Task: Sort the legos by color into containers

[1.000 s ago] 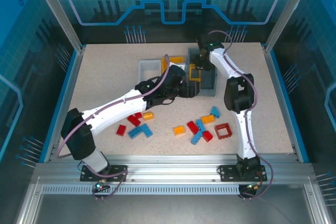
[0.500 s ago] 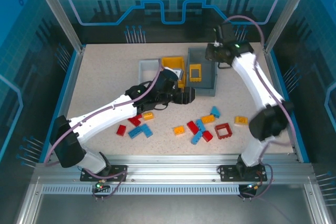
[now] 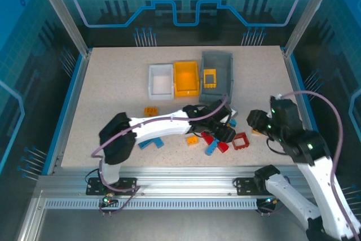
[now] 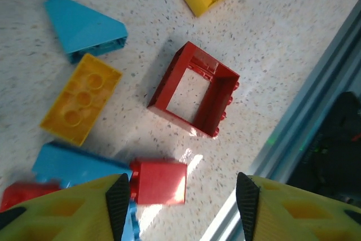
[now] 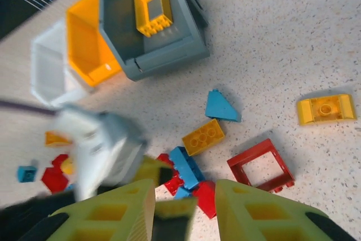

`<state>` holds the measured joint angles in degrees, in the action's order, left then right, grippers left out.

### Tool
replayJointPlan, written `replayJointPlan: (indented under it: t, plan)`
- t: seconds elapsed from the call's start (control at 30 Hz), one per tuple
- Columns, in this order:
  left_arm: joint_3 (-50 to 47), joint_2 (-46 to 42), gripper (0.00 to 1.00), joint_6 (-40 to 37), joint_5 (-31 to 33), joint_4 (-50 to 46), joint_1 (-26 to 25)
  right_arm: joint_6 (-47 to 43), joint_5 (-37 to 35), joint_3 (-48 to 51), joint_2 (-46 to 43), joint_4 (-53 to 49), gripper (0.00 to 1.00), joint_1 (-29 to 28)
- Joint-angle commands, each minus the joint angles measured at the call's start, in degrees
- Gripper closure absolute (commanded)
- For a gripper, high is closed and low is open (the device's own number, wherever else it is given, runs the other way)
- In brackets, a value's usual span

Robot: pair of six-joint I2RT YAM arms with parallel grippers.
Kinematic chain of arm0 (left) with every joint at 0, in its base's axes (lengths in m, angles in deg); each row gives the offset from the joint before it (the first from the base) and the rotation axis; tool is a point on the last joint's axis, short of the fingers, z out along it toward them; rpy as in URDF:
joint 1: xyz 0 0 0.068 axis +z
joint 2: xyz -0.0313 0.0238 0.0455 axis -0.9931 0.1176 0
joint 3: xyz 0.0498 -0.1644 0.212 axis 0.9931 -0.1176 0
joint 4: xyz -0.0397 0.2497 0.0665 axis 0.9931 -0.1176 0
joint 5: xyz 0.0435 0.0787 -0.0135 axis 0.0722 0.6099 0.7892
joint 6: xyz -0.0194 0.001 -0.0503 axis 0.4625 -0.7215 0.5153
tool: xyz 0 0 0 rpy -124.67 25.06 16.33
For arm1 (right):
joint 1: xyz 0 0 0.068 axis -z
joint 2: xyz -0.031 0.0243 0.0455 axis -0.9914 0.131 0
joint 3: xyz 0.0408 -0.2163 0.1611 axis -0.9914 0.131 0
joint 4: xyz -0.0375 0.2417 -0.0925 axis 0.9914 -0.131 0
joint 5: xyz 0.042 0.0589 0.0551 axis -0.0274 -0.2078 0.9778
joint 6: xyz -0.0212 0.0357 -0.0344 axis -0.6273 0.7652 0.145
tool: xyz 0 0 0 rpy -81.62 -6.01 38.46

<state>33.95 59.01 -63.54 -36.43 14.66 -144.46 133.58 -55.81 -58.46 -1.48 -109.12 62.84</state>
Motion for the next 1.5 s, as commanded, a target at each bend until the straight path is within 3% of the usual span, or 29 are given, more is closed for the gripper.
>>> replayJointPlan:
  t: [0.0, 0.33, 0.67, 0.8, 0.93, 1.1, 1.3, 1.47]
  plan:
    - [6.57, 4.77, 0.46, -4.62, -1.09, -2.44, -0.68, 4.11, -1.44, -1.14, -5.28, -7.42, 0.65, -0.75]
    - [20.61, 18.12, 0.51, -11.45, -0.26, -7.14, -1.00, 4.44, -3.25, -2.02, -10.47, -8.73, 0.62, -0.74]
    - [27.15, 25.13, 0.52, -14.41, 1.89, -10.21, -1.02, 4.43, -2.73, -2.52, -10.23, -8.38, 0.61, -0.70]
    - [28.04, 26.76, 0.57, -14.56, 1.36, -10.22, -1.07, 4.74, -2.33, -2.05, -10.12, -7.96, 0.61, -0.75]
    - [28.17, 27.16, 0.70, -14.57, 1.61, -9.96, -1.12, 5.07, -1.75, -1.19, -10.09, -7.33, 0.61, -0.73]
    - [25.67, 23.64, 0.79, -13.86, 3.52, -7.53, -1.53, 4.61, -1.67, -0.71, -9.87, -6.93, 0.61, -0.73]
    - [19.73, 12.73, 0.90, -9.77, 8.65, -4.46, -0.81, 1.59, -1.02, -0.62, -8.53, -5.49, 0.61, -0.75]
    - [11.43, -0.61, 0.90, -2.56, 13.70, -7.20, 5.62, -5.07, 4.85, -0.54, -3.66, 0.31, 0.64, -0.77]
